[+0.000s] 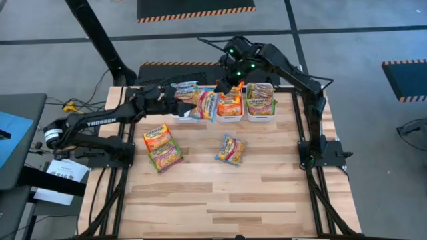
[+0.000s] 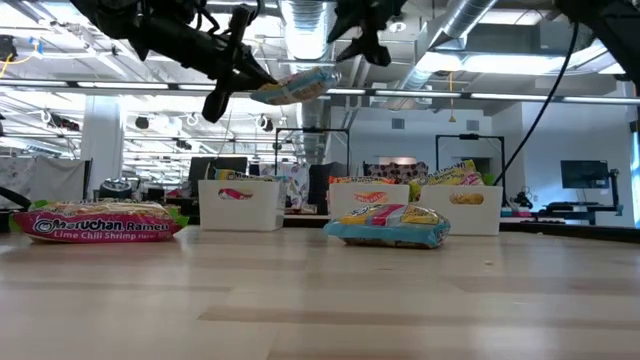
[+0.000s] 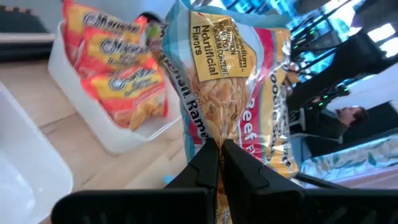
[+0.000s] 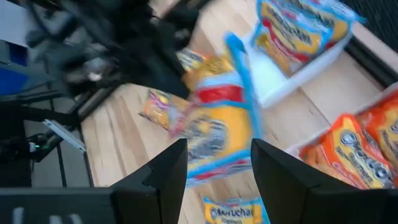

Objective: Sort Maruchan noodles
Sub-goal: Put the blue noodle pack into the left white bin

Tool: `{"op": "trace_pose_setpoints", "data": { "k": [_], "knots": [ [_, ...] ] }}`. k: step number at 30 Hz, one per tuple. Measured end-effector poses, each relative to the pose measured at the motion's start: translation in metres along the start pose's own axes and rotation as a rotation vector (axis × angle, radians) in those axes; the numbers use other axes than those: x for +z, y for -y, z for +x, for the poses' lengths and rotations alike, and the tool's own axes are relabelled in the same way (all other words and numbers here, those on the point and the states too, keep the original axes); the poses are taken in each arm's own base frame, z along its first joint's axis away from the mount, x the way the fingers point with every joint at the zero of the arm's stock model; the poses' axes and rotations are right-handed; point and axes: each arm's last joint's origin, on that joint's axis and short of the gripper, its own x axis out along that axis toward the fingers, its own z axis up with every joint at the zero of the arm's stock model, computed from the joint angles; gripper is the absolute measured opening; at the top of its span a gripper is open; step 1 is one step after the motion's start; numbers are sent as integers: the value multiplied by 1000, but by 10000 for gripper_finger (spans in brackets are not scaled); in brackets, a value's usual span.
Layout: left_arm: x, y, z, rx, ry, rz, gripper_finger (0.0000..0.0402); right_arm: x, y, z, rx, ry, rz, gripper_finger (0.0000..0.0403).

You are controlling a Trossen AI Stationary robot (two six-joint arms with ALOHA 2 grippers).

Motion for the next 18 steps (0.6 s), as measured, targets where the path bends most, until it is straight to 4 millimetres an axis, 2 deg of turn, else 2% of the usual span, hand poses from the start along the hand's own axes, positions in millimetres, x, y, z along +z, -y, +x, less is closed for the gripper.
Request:
{"op": "trace_pose_setpoints", "data": {
  "k": [11, 18],
  "knots": [
    [5, -2, -1, -12, 17, 27, 0, 2, 20, 20, -49, -53, 73, 202],
    [6, -2, -1, -11, 23, 36, 0, 4, 16, 29, 13, -65, 66, 202]
  ]
}}
